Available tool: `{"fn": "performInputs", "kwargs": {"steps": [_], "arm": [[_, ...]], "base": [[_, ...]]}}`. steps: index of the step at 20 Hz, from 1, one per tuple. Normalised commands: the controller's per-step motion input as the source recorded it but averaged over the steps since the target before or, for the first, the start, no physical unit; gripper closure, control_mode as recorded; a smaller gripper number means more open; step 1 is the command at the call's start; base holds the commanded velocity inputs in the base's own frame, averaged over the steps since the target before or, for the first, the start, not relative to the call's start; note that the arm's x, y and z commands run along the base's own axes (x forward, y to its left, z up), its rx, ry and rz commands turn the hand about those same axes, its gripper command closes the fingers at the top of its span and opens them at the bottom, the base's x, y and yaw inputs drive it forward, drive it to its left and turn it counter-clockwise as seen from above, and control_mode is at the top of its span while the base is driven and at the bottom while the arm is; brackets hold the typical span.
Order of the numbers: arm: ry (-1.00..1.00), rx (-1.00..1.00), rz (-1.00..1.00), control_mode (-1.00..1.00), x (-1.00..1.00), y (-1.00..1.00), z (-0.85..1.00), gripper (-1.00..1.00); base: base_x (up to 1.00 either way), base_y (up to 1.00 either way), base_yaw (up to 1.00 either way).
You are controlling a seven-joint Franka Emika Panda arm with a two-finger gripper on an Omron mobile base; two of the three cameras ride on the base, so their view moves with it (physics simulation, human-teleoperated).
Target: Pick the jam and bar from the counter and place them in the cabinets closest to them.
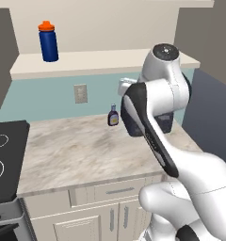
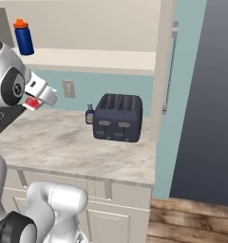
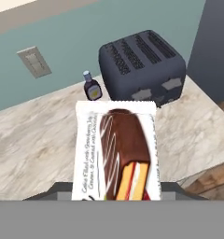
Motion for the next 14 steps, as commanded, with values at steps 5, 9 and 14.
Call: {"fn": "performInputs", "kwargs": {"steps": [5,9,14], "arm": [[-0.09,-0.01,-0.03,-1.00,-0.02,-0.03,0.27,1.00],[-0.05,0.00,0.00,-1.00,-0.01,0.00,0.01,1.00],[-0.17,0.00,0.00,-1.00,-0.17,-0.01,0.21,1.00]], "base": [[0.00,0.00,0.00],[0.00,0.00,0.00],[0.00,0.00,0.00]]}}
